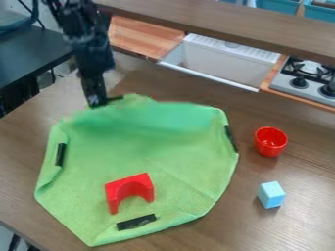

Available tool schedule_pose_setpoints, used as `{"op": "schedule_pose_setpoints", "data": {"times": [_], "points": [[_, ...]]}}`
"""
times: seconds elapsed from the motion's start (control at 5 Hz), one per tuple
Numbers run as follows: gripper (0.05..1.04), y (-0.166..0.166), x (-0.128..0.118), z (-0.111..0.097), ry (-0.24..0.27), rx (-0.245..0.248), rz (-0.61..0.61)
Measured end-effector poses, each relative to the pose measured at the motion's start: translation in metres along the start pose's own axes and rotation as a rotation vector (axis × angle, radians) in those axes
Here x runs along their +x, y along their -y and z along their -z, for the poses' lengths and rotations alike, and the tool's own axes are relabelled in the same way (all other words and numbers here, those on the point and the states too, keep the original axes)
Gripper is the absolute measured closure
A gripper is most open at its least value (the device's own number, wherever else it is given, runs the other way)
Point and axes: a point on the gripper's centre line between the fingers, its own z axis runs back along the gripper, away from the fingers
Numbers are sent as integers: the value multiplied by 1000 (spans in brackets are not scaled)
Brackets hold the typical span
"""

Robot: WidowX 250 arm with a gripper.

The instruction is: Covers the red figure with the cloth from bottom left to right

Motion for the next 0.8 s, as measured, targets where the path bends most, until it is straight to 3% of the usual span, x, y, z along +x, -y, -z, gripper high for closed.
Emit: {"op": "schedule_pose_setpoints", "data": {"times": [0.4,0.8], "points": [[1034,61,-20,-11,-23,34,112],[1034,99,-13,-21,-83,29,142]]}}
